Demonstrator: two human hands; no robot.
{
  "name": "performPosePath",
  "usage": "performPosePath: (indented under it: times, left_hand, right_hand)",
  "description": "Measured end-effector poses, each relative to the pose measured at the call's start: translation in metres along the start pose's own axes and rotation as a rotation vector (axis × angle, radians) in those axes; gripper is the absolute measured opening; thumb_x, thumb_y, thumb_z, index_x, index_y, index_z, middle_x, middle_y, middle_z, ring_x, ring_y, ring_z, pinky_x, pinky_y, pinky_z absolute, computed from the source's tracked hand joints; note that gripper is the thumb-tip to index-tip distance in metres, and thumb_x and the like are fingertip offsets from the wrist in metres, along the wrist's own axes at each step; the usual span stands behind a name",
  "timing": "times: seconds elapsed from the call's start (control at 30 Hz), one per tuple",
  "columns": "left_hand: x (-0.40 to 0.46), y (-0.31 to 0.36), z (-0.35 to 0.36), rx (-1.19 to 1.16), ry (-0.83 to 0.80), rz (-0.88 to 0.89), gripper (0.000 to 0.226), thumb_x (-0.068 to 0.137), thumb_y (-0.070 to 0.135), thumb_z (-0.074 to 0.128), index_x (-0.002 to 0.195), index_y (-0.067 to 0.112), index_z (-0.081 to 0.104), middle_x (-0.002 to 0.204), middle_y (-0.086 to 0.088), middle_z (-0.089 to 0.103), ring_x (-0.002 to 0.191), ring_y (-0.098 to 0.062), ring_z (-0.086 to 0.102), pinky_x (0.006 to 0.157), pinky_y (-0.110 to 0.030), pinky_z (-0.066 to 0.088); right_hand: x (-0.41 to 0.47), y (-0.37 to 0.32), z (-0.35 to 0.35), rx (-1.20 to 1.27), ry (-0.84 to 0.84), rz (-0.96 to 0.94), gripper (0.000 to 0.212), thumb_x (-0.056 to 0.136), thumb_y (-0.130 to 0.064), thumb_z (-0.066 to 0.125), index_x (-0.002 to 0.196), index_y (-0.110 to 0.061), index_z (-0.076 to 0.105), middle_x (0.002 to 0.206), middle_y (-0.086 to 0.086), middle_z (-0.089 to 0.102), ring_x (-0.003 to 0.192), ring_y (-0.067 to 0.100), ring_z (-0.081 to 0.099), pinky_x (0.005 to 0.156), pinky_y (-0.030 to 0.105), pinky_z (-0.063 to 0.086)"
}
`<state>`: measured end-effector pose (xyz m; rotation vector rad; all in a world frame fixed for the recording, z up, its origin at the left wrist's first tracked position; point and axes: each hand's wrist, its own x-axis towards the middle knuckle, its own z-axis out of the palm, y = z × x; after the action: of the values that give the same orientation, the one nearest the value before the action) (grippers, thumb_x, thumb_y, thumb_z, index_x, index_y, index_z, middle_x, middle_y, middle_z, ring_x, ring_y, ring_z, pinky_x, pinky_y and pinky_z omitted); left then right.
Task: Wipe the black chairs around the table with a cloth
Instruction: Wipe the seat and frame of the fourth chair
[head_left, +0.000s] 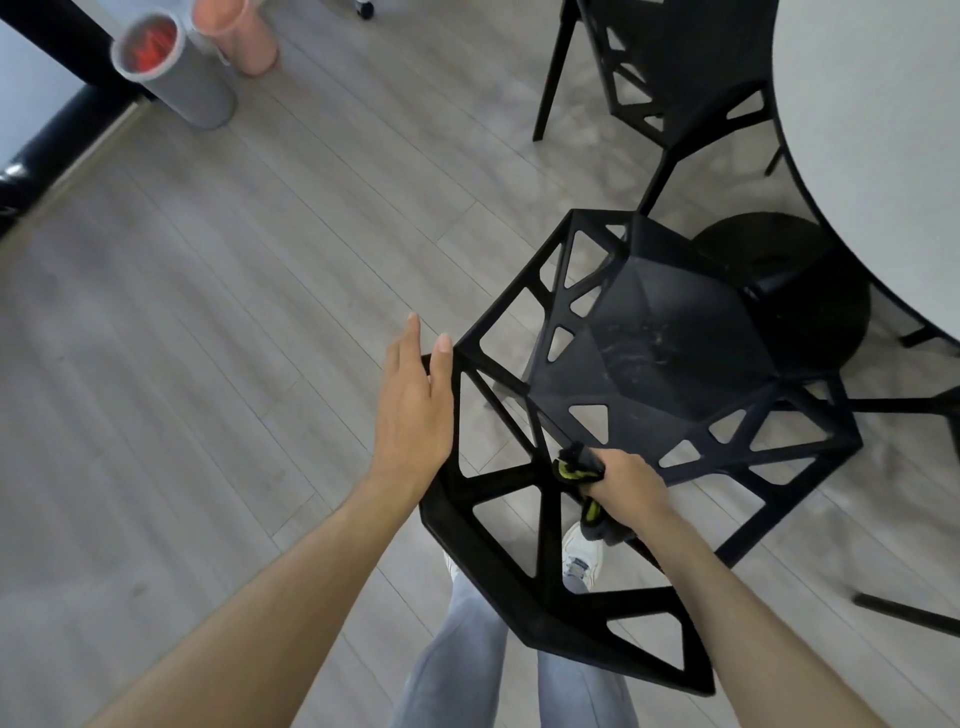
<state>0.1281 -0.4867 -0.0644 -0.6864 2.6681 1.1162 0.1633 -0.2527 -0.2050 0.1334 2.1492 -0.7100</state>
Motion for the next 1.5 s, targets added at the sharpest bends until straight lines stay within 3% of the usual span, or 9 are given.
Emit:
performPosePath:
  times: [0.17,0.33,0.63,0.77,0.9,1.1,1.17,1.27,1.5]
  left_hand:
    - [0.008,-0.004,0.002,-0.077,-0.006,0.010,0.069,0.109,0.059,0.022,0.166,0.021,0.016,0.171,0.005,0.022,0.155,-0.010,0.023,0.127,-0.033,0.019]
    - [0.012,-0.009,0.002,-0.121,-0.007,0.032,0.068,0.110,0.056,0.024,0.166,0.019,0.020,0.170,0.004,0.025,0.155,-0.010,0.024,0.127,-0.033,0.020]
    - [0.018,-0.009,0.000,-0.405,0.016,0.000,0.050,0.112,0.044,0.035,0.159,0.027,0.036,0.160,0.015,0.039,0.140,0.005,0.033,0.106,-0.012,0.026]
    - [0.039,-0.004,-0.013,-0.506,-0.024,-0.010,0.051,0.111,0.051,0.029,0.151,0.024,0.047,0.148,0.018,0.049,0.136,0.003,0.040,0.115,-0.023,0.028]
    - [0.079,-0.010,-0.036,-0.450,-0.083,0.059,0.032,0.111,0.054,0.027,0.109,0.040,0.056,0.105,0.022,0.053,0.102,0.006,0.051,0.095,-0.019,0.036]
    - [0.131,-0.024,-0.092,-0.304,-0.034,0.191,0.069,0.109,0.059,0.019,0.148,0.013,0.054,0.148,0.002,0.056,0.137,-0.013,0.051,0.123,-0.037,0.032]
    - [0.134,-0.029,-0.111,-0.173,-0.095,0.219,0.061,0.111,0.056,0.017,0.130,0.017,0.060,0.134,0.001,0.058,0.119,0.000,0.054,0.110,-0.018,0.033]
    - [0.112,-0.044,-0.128,-0.015,-0.053,0.235,0.045,0.112,0.051,0.019,0.098,0.024,0.052,0.110,0.005,0.048,0.094,-0.005,0.047,0.094,-0.027,0.036]
    - [0.046,-0.080,-0.111,-0.050,0.194,0.180,0.063,0.111,0.055,0.019,0.162,0.019,0.031,0.169,0.006,0.028,0.156,-0.006,0.019,0.129,-0.039,0.018]
  right_hand:
    - [-0.006,0.029,-0.007,0.155,0.002,0.077,0.016,0.085,-0.024,0.077,0.082,-0.037,0.069,0.077,-0.011,0.073,0.085,0.015,0.070,0.075,0.033,0.051]
    - [-0.058,0.075,-0.027,-0.129,0.015,0.151,0.011,0.084,-0.034,0.074,0.090,-0.037,0.064,0.089,-0.013,0.071,0.089,0.016,0.066,0.076,0.035,0.050]
    - [-0.103,0.084,0.022,0.646,0.394,0.412,0.015,0.082,-0.019,0.083,0.090,-0.030,0.079,0.079,0.003,0.078,0.078,0.029,0.076,0.084,0.059,0.059]
    - [-0.100,0.046,0.036,0.789,0.588,0.494,0.007,0.084,-0.018,0.080,0.086,-0.021,0.074,0.073,0.011,0.075,0.064,0.038,0.074,0.063,0.055,0.062]
    - [-0.086,0.007,0.066,0.800,0.651,0.482,0.015,0.076,-0.038,0.080,0.084,-0.027,0.073,0.072,0.004,0.074,0.071,0.033,0.073,0.073,0.052,0.060]
    - [-0.062,-0.085,0.112,0.876,0.666,0.441,0.009,0.087,-0.027,0.076,0.093,-0.024,0.070,0.078,-0.003,0.073,0.077,0.022,0.070,0.068,0.032,0.050]
    - [-0.057,-0.113,0.124,0.928,0.666,0.423,0.007,0.091,-0.022,0.073,0.096,-0.024,0.069,0.080,-0.007,0.071,0.072,0.010,0.066,0.060,0.023,0.043]
    - [-0.051,-0.140,0.140,0.907,0.585,0.338,0.008,0.093,-0.020,0.071,0.099,-0.023,0.068,0.085,-0.010,0.071,0.084,0.013,0.068,0.072,0.028,0.046]
    - [-0.003,-0.169,0.104,0.474,0.278,0.157,0.026,0.095,-0.027,0.070,0.119,-0.033,0.068,0.099,-0.008,0.071,0.105,0.022,0.069,0.087,0.033,0.050]
